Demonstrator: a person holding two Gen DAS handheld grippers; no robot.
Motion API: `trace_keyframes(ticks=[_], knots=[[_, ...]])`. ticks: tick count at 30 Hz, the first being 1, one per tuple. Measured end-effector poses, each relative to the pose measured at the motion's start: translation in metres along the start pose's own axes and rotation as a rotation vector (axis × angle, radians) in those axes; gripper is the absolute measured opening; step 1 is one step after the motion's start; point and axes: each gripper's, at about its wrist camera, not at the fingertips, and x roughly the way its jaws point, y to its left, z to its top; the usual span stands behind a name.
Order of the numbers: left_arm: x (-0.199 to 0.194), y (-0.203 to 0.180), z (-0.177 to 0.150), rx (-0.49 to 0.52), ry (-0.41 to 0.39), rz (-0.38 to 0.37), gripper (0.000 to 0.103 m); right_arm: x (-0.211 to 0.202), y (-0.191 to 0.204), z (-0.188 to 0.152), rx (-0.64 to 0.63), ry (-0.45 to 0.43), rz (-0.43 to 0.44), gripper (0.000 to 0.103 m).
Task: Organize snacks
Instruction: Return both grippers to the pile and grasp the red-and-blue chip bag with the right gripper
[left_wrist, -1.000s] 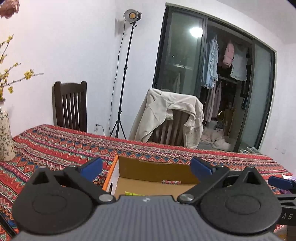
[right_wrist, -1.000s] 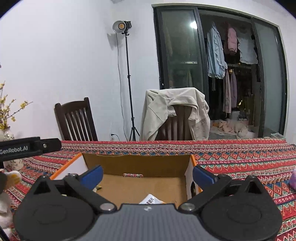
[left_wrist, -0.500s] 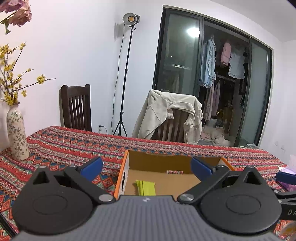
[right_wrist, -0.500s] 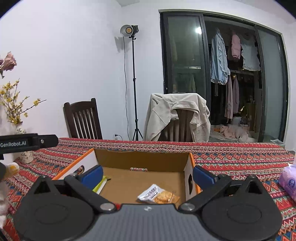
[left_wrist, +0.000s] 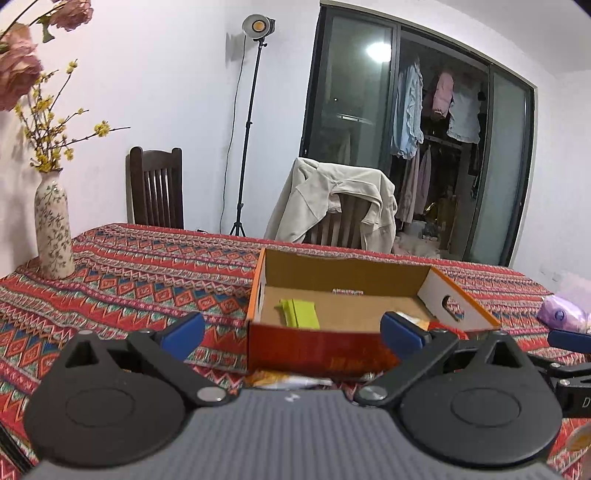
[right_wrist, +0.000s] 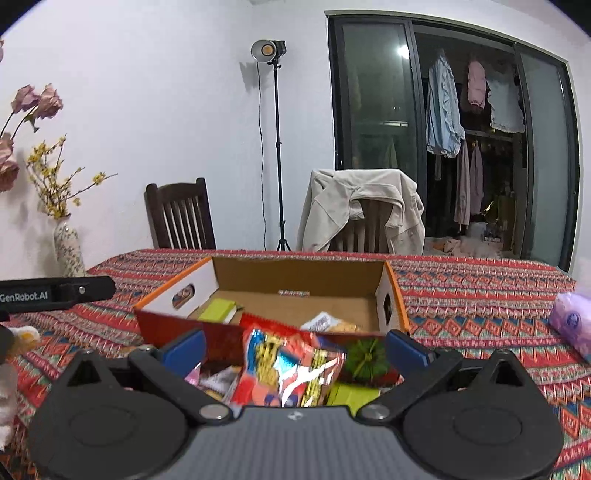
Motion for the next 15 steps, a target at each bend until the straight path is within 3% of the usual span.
trace_keyframes(ticks=[15], knots=[[-0.016, 0.021, -0.044, 0.023, 0.002, 0.01, 0.103, -0.018, 0.005, -0.043, 0.022, 0.065, 0.017, 0.103]])
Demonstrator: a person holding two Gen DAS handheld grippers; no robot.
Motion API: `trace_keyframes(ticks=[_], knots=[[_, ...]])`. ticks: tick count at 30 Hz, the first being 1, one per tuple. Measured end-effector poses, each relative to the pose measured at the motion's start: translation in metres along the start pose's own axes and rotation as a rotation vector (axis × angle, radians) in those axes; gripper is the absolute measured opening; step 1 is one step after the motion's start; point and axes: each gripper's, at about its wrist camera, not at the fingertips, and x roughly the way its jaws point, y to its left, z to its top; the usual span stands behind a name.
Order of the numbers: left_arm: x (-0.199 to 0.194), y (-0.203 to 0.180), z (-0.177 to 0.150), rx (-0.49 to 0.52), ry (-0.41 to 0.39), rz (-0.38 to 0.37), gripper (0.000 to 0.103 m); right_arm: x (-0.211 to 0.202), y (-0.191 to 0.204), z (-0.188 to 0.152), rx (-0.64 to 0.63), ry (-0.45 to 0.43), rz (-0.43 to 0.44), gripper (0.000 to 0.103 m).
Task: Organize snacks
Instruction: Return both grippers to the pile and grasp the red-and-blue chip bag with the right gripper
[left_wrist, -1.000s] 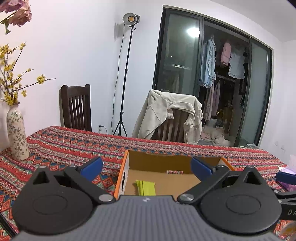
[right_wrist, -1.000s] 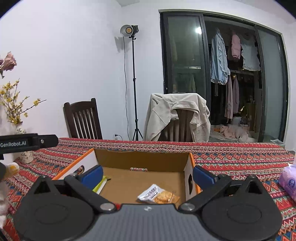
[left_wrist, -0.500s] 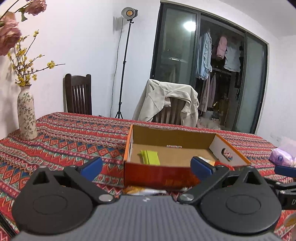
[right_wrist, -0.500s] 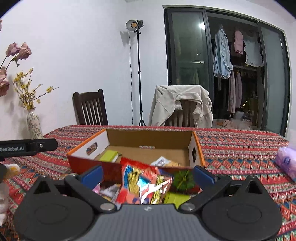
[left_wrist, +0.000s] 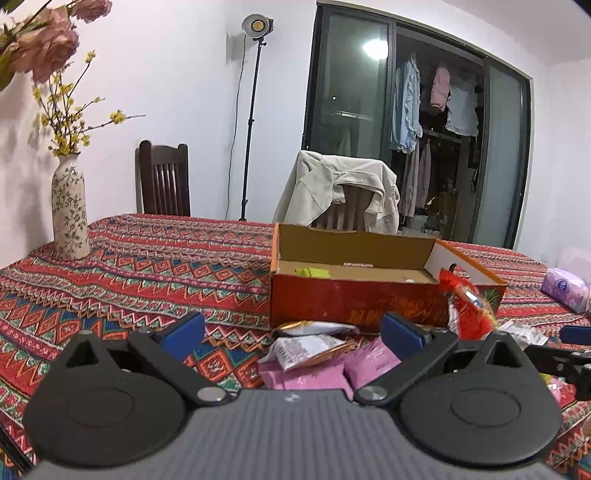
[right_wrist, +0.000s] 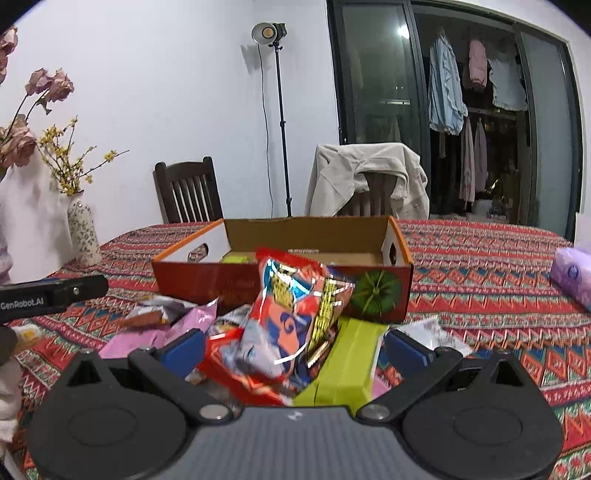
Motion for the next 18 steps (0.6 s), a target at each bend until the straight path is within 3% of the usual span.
trace_keyframes(ticks=[6, 13, 18], knots=[[0.009, 0.004, -0.011, -0.005, 0.009, 0.013, 0.103, 0.007, 0.009, -0.001, -0.03, 0.018, -0.014, 0.103], [0.014, 0.011, -0.014, -0.04, 0.014, 0.001, 0.103, 0.027, 0.01, 0.016, 0.015, 0.019, -0.014, 0.103], [0.017, 0.014, -0.014, -0.063, 0.029, 0.0, 0.103, 0.054, 0.012, 0.024, 0.045, 0.068, -0.001, 0.103]])
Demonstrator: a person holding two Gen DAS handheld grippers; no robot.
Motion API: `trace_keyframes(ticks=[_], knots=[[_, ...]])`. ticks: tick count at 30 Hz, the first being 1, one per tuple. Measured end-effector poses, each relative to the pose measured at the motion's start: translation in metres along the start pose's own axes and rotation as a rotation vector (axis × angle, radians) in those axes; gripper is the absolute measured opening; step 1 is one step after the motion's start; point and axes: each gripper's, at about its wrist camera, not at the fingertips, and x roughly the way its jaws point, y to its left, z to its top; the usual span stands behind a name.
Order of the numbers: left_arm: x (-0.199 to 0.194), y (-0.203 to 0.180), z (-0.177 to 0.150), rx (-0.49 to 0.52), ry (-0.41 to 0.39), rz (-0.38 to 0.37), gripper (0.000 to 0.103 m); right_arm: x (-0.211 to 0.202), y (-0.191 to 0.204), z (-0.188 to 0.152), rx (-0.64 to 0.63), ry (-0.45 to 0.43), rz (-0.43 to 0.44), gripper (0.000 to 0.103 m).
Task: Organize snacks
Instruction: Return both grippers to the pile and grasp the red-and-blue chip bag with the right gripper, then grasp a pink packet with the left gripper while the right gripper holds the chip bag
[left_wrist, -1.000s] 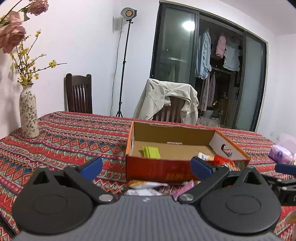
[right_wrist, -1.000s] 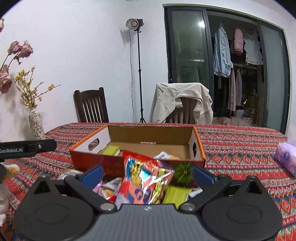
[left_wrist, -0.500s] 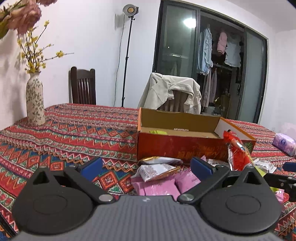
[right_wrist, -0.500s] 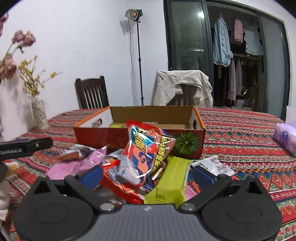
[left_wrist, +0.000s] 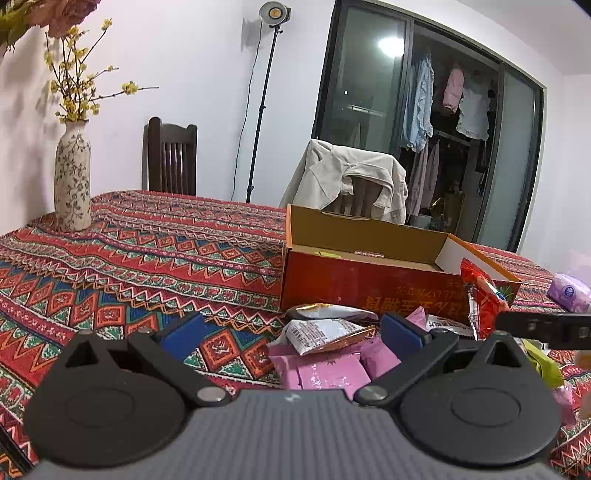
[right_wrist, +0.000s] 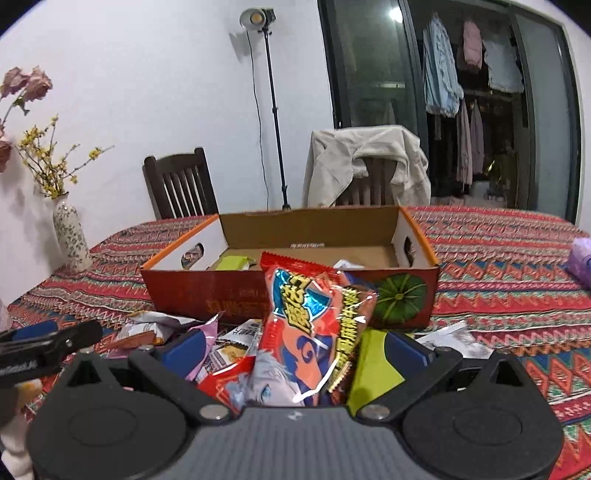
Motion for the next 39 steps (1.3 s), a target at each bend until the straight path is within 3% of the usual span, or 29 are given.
trace_keyframes(ticks=[5, 8, 11, 22, 31, 39], knots=[[0.002, -0.001, -0.001, 0.003, 0.007, -0.005, 0.103, 0.021, 0.003, -0.004, 0.005, 0.043, 0.009, 0.098], [0.002, -0.001, -0.001, 0.002, 0.01, -0.01, 0.103, 0.025, 0.004, -0.007, 0.007, 0.046, 0.009, 0.08], [0.003, 0.0, -0.001, -0.001, 0.012, -0.008, 0.103, 0.021, 0.002, -0.008, 0.021, 0.029, 0.006, 0.054], [0.007, -0.002, 0.0, 0.006, 0.042, 0.022, 0.103, -0.013, -0.004, -0.01, 0.035, -0.068, 0.004, 0.053], [0.016, -0.019, 0.013, 0.076, 0.107, 0.026, 0.103, -0.046, -0.015, -0.009, 0.012, -0.139, -0.039, 0.053], [0.05, -0.027, 0.012, 0.063, 0.241, 0.032, 0.103, -0.05, -0.027, -0.018, 0.034, -0.128, -0.039, 0.053]])
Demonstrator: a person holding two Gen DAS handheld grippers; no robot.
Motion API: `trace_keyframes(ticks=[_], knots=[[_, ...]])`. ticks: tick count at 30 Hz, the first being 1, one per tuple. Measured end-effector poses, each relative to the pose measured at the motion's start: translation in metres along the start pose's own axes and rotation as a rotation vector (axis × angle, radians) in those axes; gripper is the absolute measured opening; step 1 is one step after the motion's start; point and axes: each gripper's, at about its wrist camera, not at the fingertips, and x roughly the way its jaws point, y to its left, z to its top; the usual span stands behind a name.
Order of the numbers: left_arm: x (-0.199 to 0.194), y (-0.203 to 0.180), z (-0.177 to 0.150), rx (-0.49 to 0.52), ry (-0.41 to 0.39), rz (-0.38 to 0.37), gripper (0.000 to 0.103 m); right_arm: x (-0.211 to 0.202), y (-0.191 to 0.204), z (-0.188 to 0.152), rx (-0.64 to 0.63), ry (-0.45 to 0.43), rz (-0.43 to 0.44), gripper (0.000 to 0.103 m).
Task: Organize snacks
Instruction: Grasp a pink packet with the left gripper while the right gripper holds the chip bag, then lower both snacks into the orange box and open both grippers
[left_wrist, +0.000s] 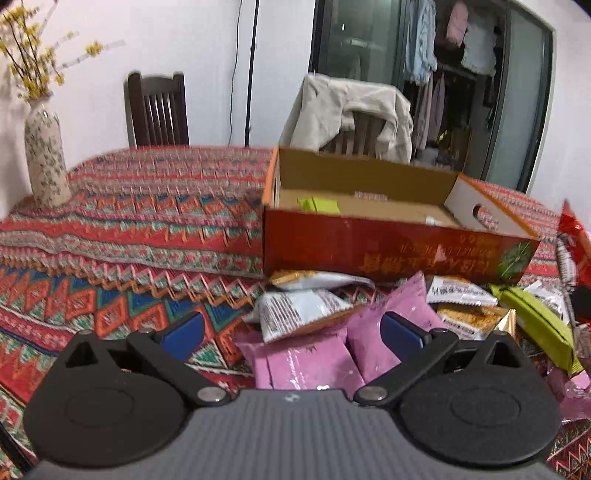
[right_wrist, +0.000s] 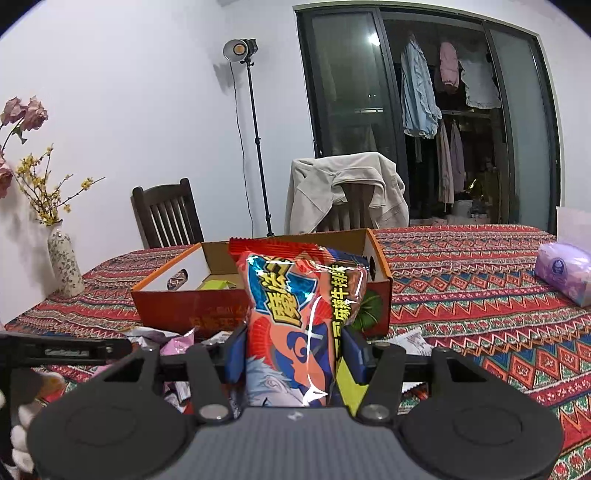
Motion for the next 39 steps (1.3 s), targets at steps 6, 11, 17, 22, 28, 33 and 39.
trace_keyframes(ticks=[6, 11, 17, 22, 28, 33, 39], knots=[[0.008, 0.001, -0.006, -0.009, 0.027, -0.014, 0.082, 0.001, -0.002, -0.004, -0.001, 0.007, 0.01, 0.053], [0.006, 0.008, -0.006, -0.036, 0.031, -0.026, 0.054, 0.003, -0.002, -0.004, 0.001, 0.012, 0.015, 0.053], [-0.01, 0.01, -0.008, -0.041, -0.017, -0.009, 0.05, 0.002, 0.0, -0.004, -0.004, 0.012, 0.014, 0.053], [-0.035, 0.011, -0.003, -0.033, -0.091, -0.003, 0.048, 0.0, 0.0, -0.004, -0.005, 0.01, 0.014, 0.053], [-0.059, 0.008, 0.009, -0.018, -0.168, -0.015, 0.047, -0.003, 0.002, -0.003, -0.011, 0.002, 0.018, 0.053], [-0.068, 0.004, 0.019, -0.013, -0.204, -0.031, 0.047, -0.004, 0.002, 0.002, -0.015, -0.006, 0.022, 0.053], [-0.073, -0.005, 0.034, 0.001, -0.235, -0.051, 0.047, -0.004, 0.002, 0.012, -0.014, -0.031, 0.02, 0.053]])
